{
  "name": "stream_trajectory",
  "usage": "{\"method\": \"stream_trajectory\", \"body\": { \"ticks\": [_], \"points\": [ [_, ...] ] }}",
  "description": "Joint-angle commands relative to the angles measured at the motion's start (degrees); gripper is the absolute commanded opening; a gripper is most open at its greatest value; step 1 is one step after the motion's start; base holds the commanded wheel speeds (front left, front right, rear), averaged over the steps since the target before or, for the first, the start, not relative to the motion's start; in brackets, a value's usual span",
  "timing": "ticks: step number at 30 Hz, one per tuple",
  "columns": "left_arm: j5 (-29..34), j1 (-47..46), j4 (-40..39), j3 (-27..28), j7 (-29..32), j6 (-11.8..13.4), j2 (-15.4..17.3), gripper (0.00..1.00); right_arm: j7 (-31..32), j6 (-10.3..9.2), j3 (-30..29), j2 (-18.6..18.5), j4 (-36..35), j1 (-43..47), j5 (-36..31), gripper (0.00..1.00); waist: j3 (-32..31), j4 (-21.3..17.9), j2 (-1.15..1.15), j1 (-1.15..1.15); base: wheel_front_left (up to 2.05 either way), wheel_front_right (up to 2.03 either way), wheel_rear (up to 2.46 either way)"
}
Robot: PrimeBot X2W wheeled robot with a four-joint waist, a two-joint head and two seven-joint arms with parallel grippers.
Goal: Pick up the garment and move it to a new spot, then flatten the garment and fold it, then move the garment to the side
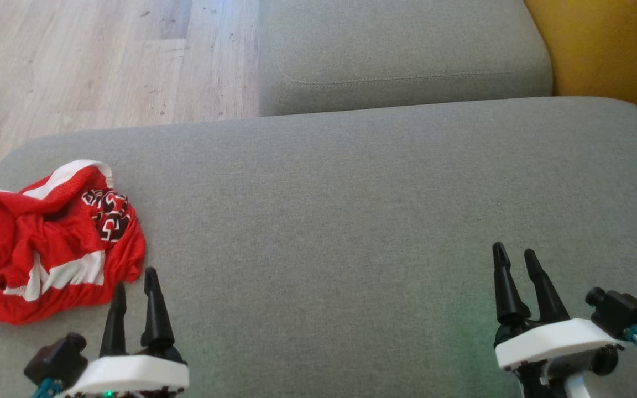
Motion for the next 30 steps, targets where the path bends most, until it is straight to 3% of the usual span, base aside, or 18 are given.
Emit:
{"method": "stream_trajectory", "body": {
  "ticks": [1,30],
  "points": [
    [1.44,-1.33,-2.13,0.50,-0.77,0.32,0.32,1.00,-0.86,0.30,1.27,-1.18,-2.44,-1.21,-1.51,1.00,-0.02,0.00,0.00,0.00,0.00,0.00,0.00],
    [21.05,0.30,-1.93,-1.48,-5.82,-0.22,0.40,1.00,-5.91,0.41,3.08,-0.74,-4.04,0.05,-20.34,1.00,-1.11,-0.01,0.00,0.00,0.00,0.00,0.00]
  ]
}}
